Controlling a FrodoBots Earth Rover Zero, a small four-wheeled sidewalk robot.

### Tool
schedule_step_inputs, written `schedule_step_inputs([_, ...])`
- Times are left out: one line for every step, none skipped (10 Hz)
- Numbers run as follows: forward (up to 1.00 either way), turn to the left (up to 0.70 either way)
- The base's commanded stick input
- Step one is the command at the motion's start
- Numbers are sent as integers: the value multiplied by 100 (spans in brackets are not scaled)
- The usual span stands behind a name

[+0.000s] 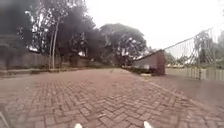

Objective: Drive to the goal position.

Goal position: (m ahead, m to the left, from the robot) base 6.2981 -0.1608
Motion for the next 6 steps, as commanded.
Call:
schedule_step_inputs([50, 0])
schedule_step_inputs([50, 0])
schedule_step_inputs([50, 0])
schedule_step_inputs([50, 0])
schedule_step_inputs([50, 6])
schedule_step_inputs([50, 14])
